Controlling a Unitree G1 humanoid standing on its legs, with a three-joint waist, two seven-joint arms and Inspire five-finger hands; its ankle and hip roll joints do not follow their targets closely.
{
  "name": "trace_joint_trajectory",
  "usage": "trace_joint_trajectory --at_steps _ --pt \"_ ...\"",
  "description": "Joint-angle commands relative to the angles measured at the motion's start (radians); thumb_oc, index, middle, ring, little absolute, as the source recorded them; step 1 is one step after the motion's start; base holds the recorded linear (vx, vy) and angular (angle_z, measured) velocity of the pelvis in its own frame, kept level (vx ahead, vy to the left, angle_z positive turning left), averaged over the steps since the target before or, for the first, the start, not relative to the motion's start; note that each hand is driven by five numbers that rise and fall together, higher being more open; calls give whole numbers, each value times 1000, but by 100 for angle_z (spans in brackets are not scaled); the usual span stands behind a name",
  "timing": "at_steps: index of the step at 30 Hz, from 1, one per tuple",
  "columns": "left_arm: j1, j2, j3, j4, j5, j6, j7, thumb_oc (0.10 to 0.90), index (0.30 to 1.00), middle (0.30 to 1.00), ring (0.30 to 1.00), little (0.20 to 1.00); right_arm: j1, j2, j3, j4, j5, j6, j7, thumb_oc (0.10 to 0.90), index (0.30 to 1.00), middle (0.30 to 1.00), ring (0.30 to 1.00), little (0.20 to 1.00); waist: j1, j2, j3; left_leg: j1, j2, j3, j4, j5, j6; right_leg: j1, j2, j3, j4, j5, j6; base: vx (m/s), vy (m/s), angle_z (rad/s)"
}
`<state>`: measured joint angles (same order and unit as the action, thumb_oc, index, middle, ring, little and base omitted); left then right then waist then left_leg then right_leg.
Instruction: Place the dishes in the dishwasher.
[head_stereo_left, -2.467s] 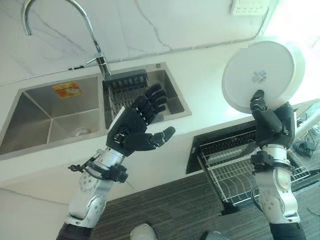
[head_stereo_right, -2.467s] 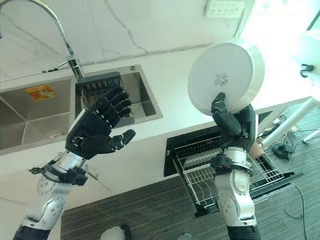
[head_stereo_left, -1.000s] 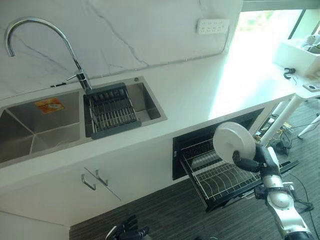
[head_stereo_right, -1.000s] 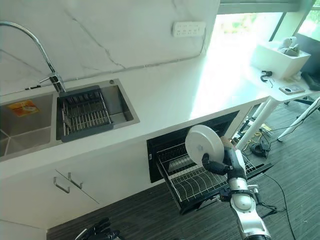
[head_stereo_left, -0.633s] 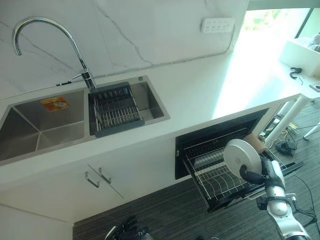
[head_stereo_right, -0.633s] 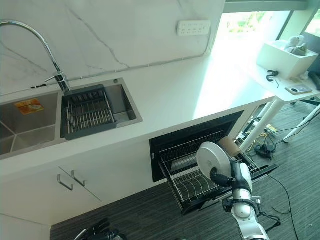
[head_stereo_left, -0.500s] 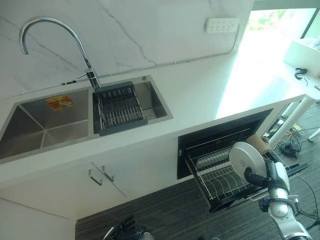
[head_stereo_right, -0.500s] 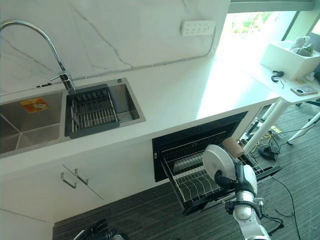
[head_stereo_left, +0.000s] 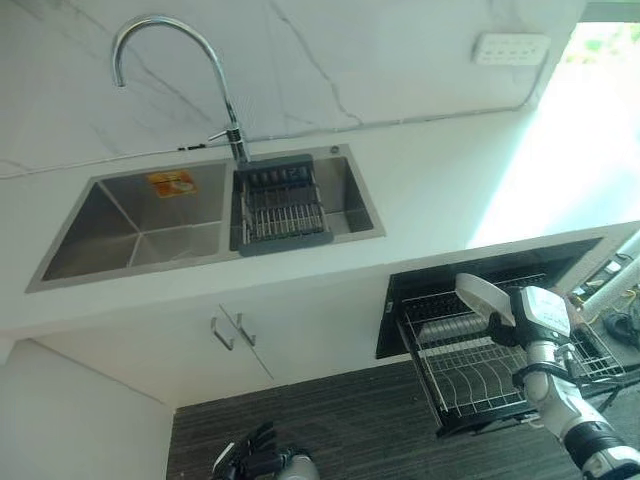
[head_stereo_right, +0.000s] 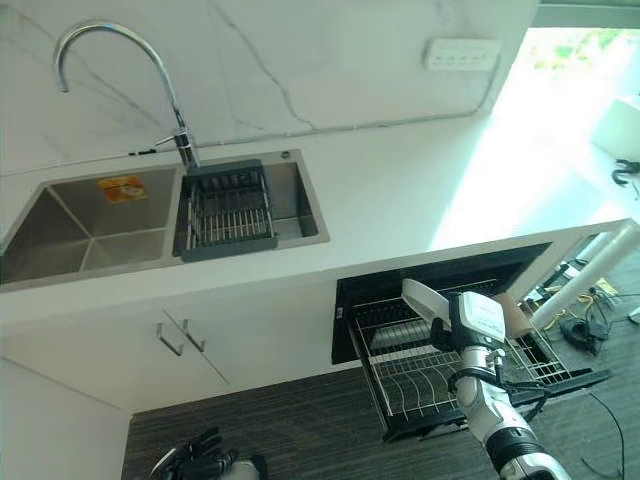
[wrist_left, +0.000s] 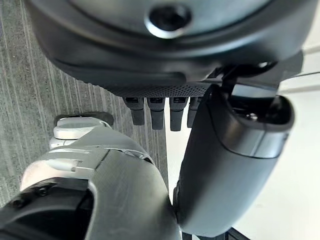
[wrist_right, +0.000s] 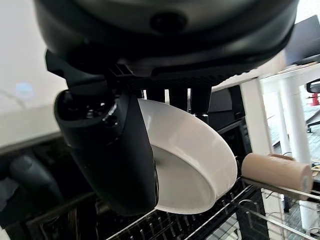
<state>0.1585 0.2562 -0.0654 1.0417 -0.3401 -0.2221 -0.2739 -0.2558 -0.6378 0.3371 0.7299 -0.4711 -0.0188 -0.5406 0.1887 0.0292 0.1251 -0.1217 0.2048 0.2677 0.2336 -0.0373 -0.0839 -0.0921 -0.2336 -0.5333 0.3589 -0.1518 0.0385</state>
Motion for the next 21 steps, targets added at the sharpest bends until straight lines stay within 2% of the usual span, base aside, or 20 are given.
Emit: trace_joint_trajectory --at_steps 1,8,9,12,17,21 --pt "67 66 -63 4 35 17 3 800 900 900 900 900 -158 -83 -8 1 -60 -1 14 400 300 300 300 300 15 -17 31 18 3 -40 66 -146 -25 114 -30 34 -59 -51 109 0 0 0" --pt "30 92 -81 -12 16 28 -3 800 900 900 900 900 -275 -78 115 189 -139 -3 159 400 300 300 300 300 49 -15 56 -6 0 -56 66 -132 -22 102 -35 15 -59 -36 111 -25 3 9" --pt "15 101 -89 -20 5 31 -6 800 900 900 900 900 -300 -74 136 256 -151 -8 158 400 300 300 300 300 58 -11 69 -17 -2 -59 66 -129 -19 92 -37 10 -59 -29 113 -66 -10 14" --pt "5 107 -94 -26 -4 24 -10 800 900 900 900 900 -317 -77 149 288 -176 7 171 400 300 300 300 300 64 -6 84 -29 -3 -61 66 -126 -17 81 -40 9 -59 -23 115 -86 -12 10" --pt "-27 120 -105 -51 -28 15 -17 800 900 900 900 900 -374 -91 206 346 -301 46 191 400 300 300 300 300 79 11 127 -68 -9 -68 66 -119 -13 45 -48 8 -59 -11 121 -120 -12 5" --pt "-34 128 -102 -85 -45 16 -18 800 900 900 900 900 -397 -110 246 369 -320 61 230 400 300 300 300 300 88 22 153 -93 -14 -72 66 -115 -9 21 -55 5 -59 -2 123 -109 -17 5"
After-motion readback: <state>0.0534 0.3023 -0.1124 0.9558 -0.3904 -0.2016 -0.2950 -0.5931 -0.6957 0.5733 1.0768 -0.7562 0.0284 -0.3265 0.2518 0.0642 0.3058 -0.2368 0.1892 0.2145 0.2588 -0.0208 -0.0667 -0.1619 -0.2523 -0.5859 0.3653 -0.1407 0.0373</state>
